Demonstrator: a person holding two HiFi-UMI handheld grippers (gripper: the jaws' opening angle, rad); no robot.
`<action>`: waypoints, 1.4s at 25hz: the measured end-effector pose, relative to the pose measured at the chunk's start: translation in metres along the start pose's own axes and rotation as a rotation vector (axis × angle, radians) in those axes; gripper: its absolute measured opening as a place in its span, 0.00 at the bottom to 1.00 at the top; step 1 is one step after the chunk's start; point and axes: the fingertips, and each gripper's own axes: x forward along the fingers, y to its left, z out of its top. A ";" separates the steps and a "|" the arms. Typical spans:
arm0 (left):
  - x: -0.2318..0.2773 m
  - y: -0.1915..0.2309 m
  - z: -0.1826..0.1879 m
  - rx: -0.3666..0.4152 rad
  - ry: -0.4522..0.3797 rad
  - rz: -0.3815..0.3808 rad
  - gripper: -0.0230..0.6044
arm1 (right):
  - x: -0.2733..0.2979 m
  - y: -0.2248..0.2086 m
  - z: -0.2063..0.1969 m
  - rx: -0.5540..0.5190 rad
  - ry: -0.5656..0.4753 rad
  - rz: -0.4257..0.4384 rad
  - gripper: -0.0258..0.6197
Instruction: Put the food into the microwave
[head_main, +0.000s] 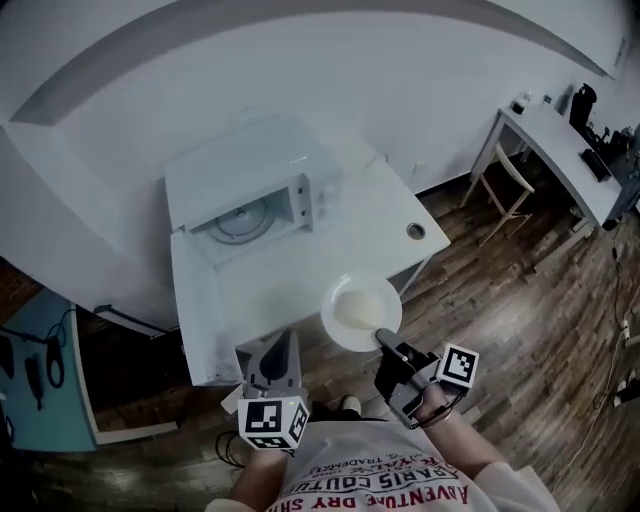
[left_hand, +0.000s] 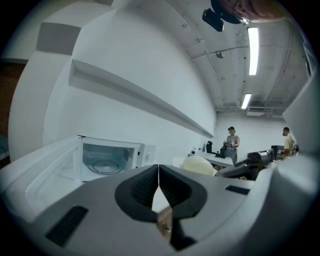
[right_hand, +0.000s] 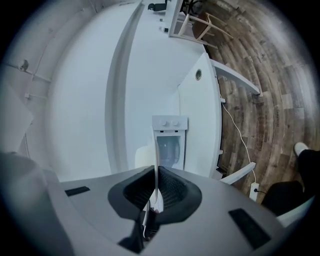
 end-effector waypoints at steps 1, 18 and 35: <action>0.004 0.003 -0.001 -0.005 0.005 0.019 0.05 | 0.007 -0.001 0.004 0.009 0.018 0.000 0.07; 0.114 0.121 0.018 -0.068 -0.005 0.141 0.05 | 0.186 0.003 0.036 0.019 0.182 -0.009 0.07; 0.146 0.204 -0.002 -0.097 0.070 0.332 0.05 | 0.317 -0.026 0.035 0.032 0.332 -0.057 0.07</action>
